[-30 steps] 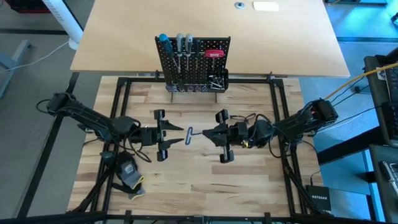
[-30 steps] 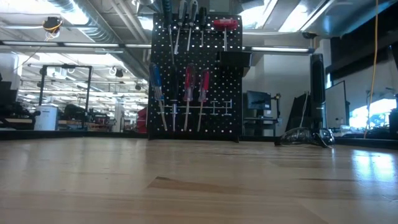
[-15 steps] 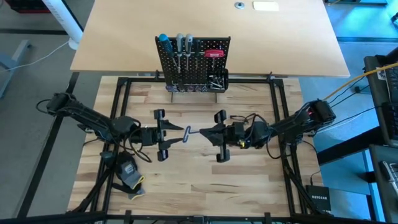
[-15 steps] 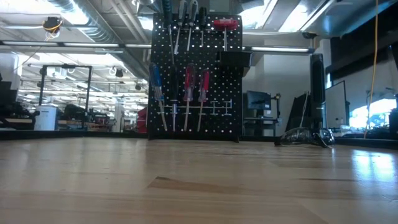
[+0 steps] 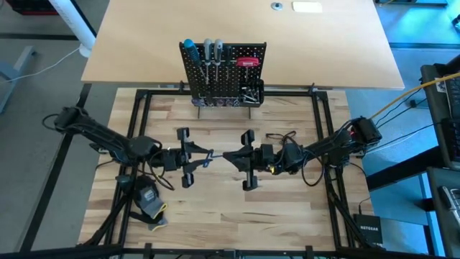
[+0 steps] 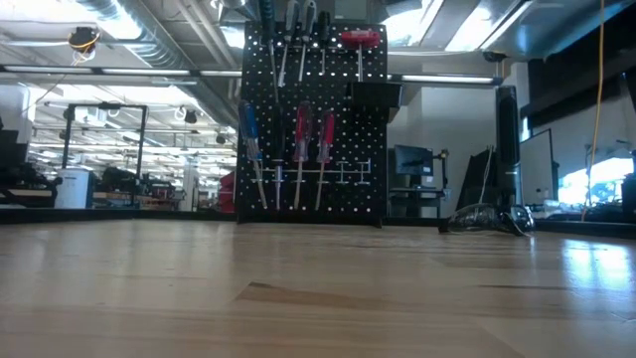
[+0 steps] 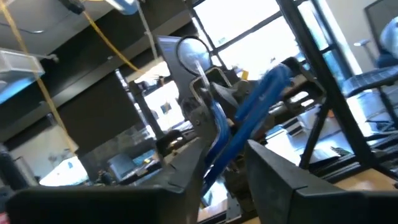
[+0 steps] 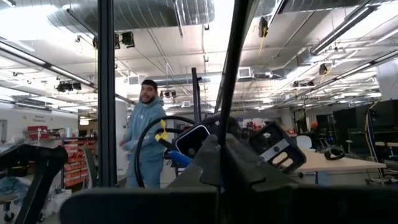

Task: Hang tools onto peg board
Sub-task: Hang the blue pick tool on the peg board

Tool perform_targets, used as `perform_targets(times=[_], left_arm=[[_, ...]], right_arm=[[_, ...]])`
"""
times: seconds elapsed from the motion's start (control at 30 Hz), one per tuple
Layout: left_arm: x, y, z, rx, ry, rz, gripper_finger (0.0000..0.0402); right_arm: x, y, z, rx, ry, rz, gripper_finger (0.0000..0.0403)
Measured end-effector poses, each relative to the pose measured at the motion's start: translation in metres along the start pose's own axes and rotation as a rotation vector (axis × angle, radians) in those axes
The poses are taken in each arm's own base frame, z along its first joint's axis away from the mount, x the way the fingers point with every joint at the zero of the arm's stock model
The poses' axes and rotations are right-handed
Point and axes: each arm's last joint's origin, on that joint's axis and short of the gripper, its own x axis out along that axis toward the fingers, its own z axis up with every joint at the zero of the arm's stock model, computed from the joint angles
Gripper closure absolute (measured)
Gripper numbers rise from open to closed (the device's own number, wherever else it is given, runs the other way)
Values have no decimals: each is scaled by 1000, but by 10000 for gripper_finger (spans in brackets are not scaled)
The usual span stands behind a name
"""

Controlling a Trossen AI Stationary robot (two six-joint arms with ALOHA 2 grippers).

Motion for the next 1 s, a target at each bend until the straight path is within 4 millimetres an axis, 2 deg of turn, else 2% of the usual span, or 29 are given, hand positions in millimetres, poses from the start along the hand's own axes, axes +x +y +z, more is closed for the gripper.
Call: perform_targets(times=[0.27,0.47,0.67,0.83,1.0], left_arm=[[-4,0,5,3,14,31,389],[-5,0,6,-3,34,42,395],[-18,6,19,-3,71,113,397],[-36,19,28,-22,184,206,397],[-52,31,25,-79,312,268,398]], right_arm=[[0,0,-1,-12,11,1,397],[0,0,-1,-12,18,1,387],[-1,0,1,-84,66,7,307],[-7,-3,11,-242,280,-68,236],[-21,3,27,-416,457,-212,205]])
